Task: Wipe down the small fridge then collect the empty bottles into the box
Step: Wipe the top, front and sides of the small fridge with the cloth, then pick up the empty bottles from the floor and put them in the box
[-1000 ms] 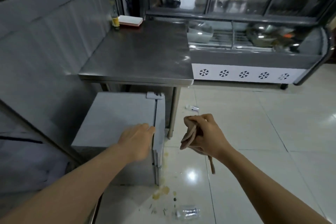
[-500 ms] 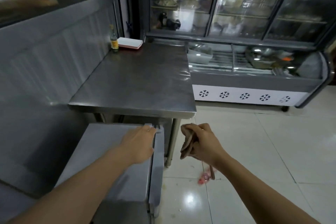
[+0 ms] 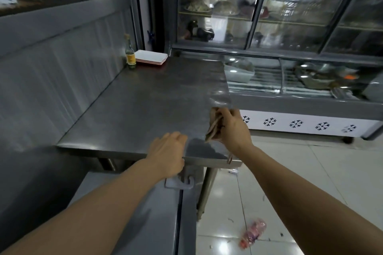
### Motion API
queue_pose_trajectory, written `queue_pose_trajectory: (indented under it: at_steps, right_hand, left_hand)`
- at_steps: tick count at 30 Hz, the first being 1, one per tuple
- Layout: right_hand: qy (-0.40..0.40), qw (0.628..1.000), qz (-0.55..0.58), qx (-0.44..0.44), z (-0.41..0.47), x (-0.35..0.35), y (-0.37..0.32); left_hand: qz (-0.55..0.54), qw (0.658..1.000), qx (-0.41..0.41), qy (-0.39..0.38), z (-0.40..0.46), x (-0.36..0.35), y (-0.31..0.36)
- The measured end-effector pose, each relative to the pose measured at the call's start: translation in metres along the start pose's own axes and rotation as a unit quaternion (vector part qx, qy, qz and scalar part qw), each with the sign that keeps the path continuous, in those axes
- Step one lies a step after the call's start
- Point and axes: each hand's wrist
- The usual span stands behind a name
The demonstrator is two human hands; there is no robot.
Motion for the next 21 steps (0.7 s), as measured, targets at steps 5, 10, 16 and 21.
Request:
queue_pose_trajectory:
  at_steps: [5, 10, 16, 21]
  right_hand:
    - [-0.115, 0.993, -0.021, -0.013, 0.033, -0.042, 0.027]
    - [-0.212, 0.977, -0.022, -0.01, 0.014, -0.049, 0.03]
    - [-0.219, 0.975, -0.031, 0.026, -0.028, -0.023, -0.001]
    - [-0.247, 0.967, -0.03, 0.049, -0.07, 0.004, -0.043]
  left_hand:
    - [0.005, 1.0, 0.008, -0.004, 0.023, -0.016, -0.009]
    - [0.01, 1.0, 0.017, -0.007, 0.023, -0.026, -0.012]
    - [-0.005, 1.0, 0.022, -0.018, 0.002, -0.018, -0.009]
    - [-0.011, 0.999, 0.046, -0.017, -0.049, 0.002, -0.009]
Point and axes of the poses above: each hand's wrist, its own z-axis towards the middle knuckle, its own x-axis out of the back of the hand, y = z × x, and after that the axes turned 4 degrees about x, right-handed
